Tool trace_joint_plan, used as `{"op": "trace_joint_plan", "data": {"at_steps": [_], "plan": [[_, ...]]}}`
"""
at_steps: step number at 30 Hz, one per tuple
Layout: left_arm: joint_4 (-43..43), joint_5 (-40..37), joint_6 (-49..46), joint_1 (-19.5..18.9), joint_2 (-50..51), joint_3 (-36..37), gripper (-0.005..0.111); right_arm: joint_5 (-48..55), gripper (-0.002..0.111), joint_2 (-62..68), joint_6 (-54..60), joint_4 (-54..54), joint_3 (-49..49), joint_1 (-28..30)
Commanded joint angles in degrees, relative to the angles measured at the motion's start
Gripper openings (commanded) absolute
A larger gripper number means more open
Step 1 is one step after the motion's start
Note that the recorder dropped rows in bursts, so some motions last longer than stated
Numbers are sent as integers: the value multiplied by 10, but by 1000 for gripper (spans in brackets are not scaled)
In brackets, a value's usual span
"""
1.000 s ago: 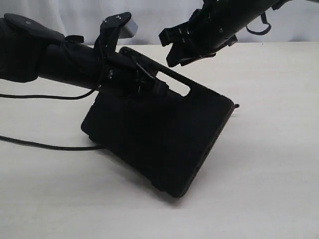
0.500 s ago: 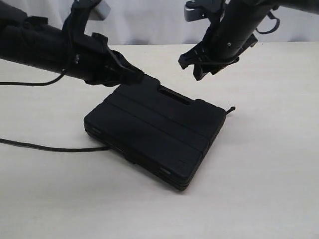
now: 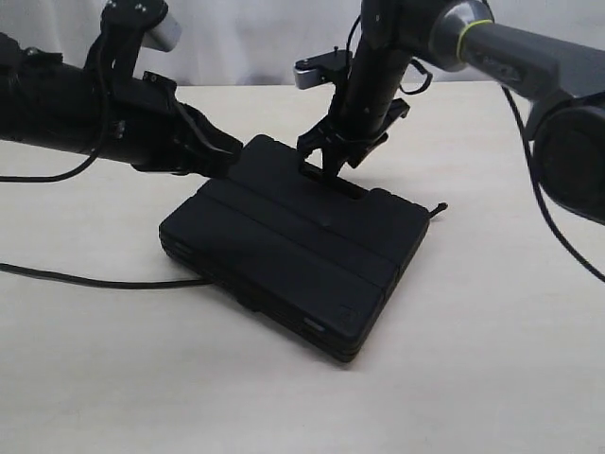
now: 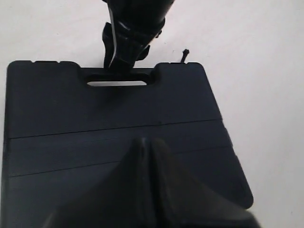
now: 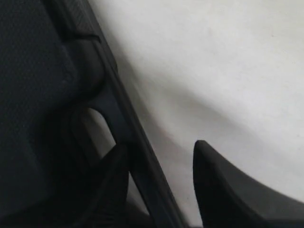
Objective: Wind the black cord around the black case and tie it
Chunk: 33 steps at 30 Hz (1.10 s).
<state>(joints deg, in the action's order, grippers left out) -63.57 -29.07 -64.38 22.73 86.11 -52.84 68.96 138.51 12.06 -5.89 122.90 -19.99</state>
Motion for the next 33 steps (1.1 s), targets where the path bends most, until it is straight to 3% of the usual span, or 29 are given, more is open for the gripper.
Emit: {"op": "trace_joint_plan", "data": {"at_steps": [1, 4, 11, 13, 19, 24, 30, 33], "plan": [[-1, 16, 0, 0, -3, 4, 0, -4, 42, 22, 18, -1, 10, 1], [-1, 19, -3, 0, -3, 4, 0, -13, 41, 29, 18, 9, 10, 1], [-1, 25, -17, 0, -3, 4, 0, 10, 21, 30, 66, -46, 10, 0], [-1, 25, -17, 0, -3, 4, 0, 10, 24, 28, 77, -46, 10, 0], [-1, 29, -43, 0, -3, 18, 0, 10, 50, 2, 68, -2, 10, -1], [-1, 43, -54, 0, -3, 26, 0, 10, 46, 0, 104, -11, 1, -1], [-1, 43, -58, 0, -3, 26, 0, 10, 45, 39, 93, 59, 0, -1], [-2, 55, -58, 0, -3, 27, 0, 10, 17, 36, 93, 55, 0, -1]]}}
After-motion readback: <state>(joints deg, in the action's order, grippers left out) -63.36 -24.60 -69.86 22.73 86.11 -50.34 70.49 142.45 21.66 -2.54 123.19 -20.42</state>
